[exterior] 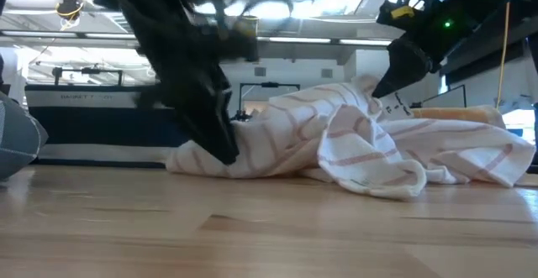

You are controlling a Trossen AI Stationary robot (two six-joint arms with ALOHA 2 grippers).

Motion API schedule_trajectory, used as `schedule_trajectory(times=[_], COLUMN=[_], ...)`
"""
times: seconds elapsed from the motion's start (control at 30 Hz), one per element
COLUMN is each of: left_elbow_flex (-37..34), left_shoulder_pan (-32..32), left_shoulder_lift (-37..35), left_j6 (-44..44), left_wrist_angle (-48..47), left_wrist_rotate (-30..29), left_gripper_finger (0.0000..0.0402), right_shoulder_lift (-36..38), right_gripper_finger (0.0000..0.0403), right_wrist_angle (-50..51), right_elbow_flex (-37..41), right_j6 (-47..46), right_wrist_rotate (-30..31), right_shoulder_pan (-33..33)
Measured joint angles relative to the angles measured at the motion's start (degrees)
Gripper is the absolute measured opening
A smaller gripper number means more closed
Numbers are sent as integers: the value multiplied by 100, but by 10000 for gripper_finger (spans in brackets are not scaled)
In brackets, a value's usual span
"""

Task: Fold towel
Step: Fold the white towel

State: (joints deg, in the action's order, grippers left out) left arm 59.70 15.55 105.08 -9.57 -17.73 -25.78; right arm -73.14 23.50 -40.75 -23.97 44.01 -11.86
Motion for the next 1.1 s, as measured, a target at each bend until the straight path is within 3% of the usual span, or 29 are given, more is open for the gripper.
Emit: schedule_trajectory(times=[0.07,0.27,0.43,0.53,0.7,0.83,1.1], left_elbow_flex=[0,17,11,-8,-88,-90,716], left_shoulder_pan=[-97,-281,-290,-397,-470,-478,-19], left_shoulder_lift=[134,346,406,433,430,424,-381], left_j6=[50,110,263,667,746,735,416], left_wrist_angle=[0,66,141,169,166,158,-1647], left_wrist_rotate=[-291,167,-802,-967,-931,-769,-497], left_gripper_finger=[159,159,152,121,17,5,1], right_shoulder_lift=[0,0,0,0,0,0,170], right_gripper_finger=[7,7,7,7,7,7,7], right_wrist_angle=[-2,-10,-8,-17,-19,-21,-9], right_elbow_flex=[2,2,2,2,2,2,-53], right_j6=[2,6,13,17,20,22,43], right_wrist_rotate=[-2,-59,-67,-109,-111,-116,-411], right_shoulder_pan=[0,-2,-4,-11,-11,-11,-12])
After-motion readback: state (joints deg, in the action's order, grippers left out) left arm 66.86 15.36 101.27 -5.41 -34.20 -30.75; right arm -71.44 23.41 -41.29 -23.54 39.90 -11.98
